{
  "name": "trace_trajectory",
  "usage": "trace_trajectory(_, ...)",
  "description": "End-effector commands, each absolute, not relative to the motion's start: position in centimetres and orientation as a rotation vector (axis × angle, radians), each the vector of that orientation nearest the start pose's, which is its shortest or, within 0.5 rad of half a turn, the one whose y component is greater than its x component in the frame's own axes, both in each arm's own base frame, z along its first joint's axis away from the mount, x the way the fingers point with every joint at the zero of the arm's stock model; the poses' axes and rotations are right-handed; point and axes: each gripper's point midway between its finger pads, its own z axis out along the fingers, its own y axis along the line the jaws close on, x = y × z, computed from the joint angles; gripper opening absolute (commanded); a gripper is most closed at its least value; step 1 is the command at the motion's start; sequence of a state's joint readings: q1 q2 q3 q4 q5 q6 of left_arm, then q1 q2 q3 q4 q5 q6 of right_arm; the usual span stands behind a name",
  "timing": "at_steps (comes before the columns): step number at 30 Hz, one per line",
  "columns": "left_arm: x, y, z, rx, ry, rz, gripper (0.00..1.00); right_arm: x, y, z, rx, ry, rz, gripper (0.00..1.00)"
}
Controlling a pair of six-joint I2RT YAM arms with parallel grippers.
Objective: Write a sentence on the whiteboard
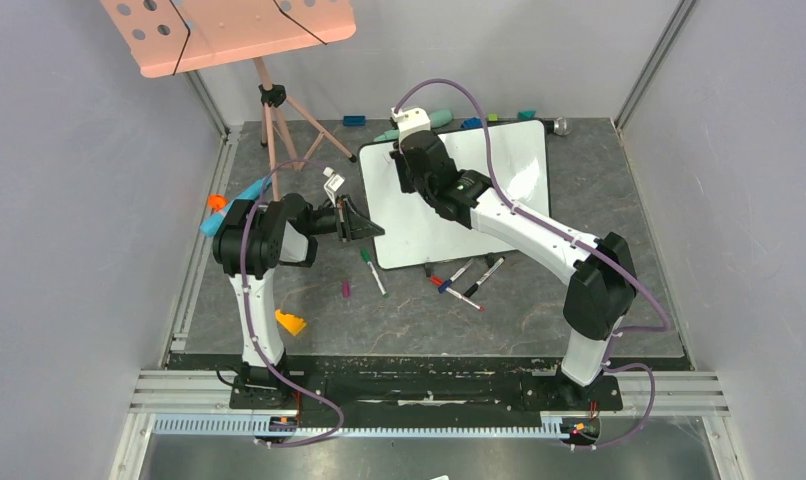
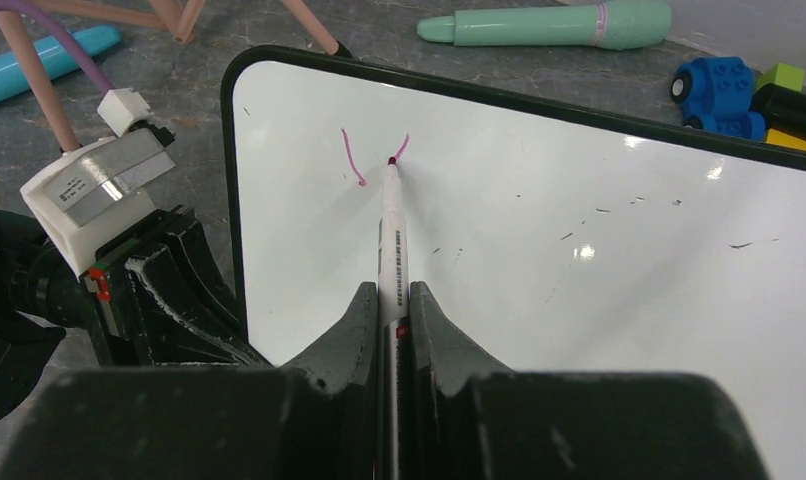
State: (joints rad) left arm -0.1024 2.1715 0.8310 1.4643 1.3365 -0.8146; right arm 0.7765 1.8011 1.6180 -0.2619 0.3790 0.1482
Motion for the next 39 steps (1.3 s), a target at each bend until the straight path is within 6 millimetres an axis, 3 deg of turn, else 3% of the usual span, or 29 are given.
trace_trajectory(1, 35.0, -21.9, 9.3, 0.813, 1.55, -1.531, 0.02, 41.9, 33.0, 23.5, -0.388, 1.97, 0.227, 0.0)
trace_trajectory(9, 34.9, -21.9, 9.3, 0.814, 1.55, -1.532, 0.02, 41.5, 33.7, 23.2, -0.429, 1.975, 0.263, 0.0)
trace_trajectory(26, 35.0, -21.9, 9.3, 0.816, 1.548, -1.531, 0.02, 40.6, 32.2, 22.2, -0.433, 2.005, 0.225, 0.0)
trace_trajectory(39, 34.9, -21.9, 9.3, 0.814, 1.55, -1.532, 0.02, 39.9, 32.2, 22.0, -0.459, 2.013, 0.25, 0.0)
